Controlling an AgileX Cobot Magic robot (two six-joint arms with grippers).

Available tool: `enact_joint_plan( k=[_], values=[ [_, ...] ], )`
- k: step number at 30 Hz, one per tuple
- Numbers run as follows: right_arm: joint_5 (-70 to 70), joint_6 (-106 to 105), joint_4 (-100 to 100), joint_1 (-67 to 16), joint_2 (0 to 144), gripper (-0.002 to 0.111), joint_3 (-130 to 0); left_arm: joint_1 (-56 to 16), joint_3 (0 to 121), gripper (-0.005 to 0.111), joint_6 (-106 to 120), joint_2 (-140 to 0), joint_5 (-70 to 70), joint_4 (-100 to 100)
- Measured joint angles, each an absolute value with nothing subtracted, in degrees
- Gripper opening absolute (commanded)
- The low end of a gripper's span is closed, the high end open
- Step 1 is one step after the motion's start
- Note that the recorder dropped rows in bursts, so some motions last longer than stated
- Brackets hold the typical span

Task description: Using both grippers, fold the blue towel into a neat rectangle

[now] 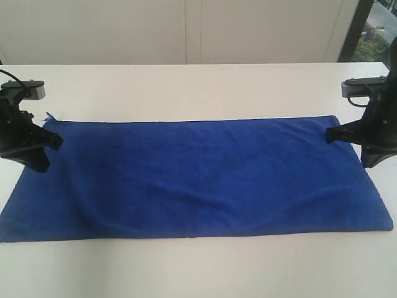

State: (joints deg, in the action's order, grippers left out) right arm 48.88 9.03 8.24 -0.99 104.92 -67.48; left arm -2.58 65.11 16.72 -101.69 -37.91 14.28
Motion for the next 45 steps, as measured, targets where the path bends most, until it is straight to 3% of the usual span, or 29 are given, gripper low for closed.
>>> enact_joint_plan(
  k=[14,45],
  values=[
    [48.4,9.0,8.0,-1.0,104.7,0.0,-67.5,-2.6,54.1,0.0,16.7,-101.8,-33.4,10.2],
    [51.6,7.1,4.8,-1.0,101.4,0.0,-66.3,-2.6,55.2,0.0,16.7,-97.2,-33.8,6.2]
  ],
)
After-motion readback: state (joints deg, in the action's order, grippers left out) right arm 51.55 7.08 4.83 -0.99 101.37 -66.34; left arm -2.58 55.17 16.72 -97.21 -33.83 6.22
